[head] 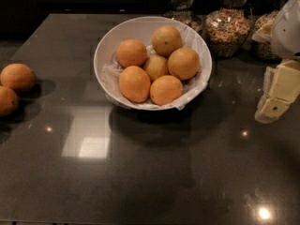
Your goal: Pick orange from white bowl
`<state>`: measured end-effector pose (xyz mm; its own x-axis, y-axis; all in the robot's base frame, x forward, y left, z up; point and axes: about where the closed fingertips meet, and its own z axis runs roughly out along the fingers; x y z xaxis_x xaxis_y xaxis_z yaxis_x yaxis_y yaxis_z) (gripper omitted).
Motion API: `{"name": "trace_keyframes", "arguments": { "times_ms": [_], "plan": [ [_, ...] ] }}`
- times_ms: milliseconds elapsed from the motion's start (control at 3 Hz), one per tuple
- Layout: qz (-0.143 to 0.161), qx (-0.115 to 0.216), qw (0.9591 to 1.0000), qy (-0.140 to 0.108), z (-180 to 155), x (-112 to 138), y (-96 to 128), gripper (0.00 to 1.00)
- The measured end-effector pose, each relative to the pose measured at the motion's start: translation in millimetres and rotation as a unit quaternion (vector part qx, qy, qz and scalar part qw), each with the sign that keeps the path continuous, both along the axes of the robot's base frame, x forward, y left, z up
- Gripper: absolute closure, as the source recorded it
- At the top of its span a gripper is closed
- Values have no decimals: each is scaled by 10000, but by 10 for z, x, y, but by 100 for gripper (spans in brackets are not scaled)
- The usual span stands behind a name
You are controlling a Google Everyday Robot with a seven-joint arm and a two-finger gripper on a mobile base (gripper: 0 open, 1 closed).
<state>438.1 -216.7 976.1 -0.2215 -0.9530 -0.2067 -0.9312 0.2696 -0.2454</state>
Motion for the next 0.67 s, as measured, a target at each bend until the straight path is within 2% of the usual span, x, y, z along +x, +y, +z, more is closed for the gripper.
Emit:
{"name": "trace_keyframes", "arguments": {
  "times_ms": [333, 667],
  "plan": [
    [0, 0, 10000, 0, 0, 0, 0, 0],
    [80, 112, 9999, -43, -42, 52, 94, 0]
  ]
}}
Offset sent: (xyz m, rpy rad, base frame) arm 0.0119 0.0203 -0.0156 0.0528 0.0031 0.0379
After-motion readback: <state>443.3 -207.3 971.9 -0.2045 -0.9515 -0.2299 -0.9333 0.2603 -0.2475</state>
